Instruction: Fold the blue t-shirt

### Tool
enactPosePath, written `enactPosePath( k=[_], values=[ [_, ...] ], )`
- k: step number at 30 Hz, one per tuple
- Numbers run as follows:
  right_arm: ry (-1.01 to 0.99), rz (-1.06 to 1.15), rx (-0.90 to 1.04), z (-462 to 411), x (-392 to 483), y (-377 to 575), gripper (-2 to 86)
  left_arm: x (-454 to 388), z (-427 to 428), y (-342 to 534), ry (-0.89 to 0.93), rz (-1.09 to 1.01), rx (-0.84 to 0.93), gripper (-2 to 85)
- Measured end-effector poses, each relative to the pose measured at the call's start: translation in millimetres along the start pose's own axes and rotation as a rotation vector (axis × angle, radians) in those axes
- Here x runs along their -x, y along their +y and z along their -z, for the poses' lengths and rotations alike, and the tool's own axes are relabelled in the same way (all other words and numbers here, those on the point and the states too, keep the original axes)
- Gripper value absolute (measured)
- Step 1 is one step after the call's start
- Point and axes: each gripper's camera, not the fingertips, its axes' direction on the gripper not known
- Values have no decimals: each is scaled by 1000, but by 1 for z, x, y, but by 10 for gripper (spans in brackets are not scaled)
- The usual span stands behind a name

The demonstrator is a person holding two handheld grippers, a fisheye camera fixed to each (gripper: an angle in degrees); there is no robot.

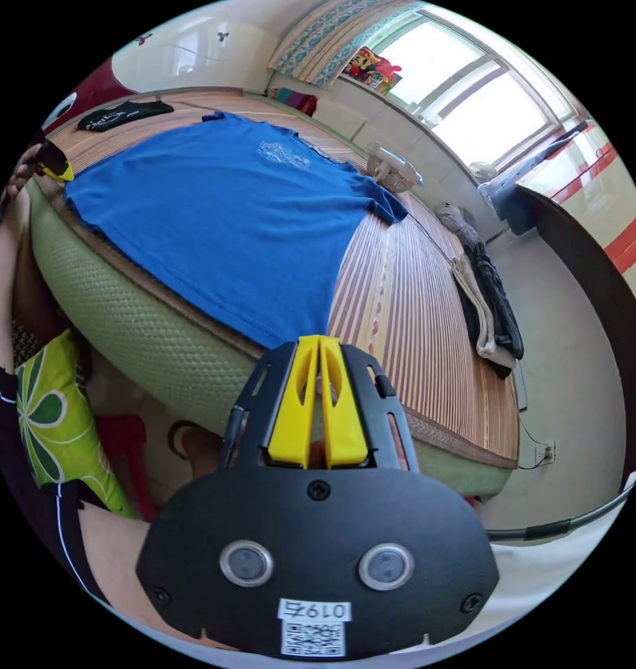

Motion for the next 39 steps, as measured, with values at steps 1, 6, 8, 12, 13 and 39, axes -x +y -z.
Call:
enactPosePath(
  k=[1,6,8,12,13,39],
  values=[
    [3,2,5,-2,1,-2,-10,1,8,-2,-41,-8,-9,14],
    [11,10,15,-10,8,-7,-10,-1,23,-16,-90,-31,-2,11],
    [18,12,16,-11,12,-9,-10,-7,33,-22,-15,-48,-37,10],
    [19,7,17,-13,16,-11,-10,-8,29,-37,-193,-50,12,12],
    [21,7,18,-14,18,-12,-10,-6,21,-41,-192,-49,47,13],
    [-214,-163,-95,-14,-11,-11,-10,32,18,-245,1,76,-53,75]
  ],
)
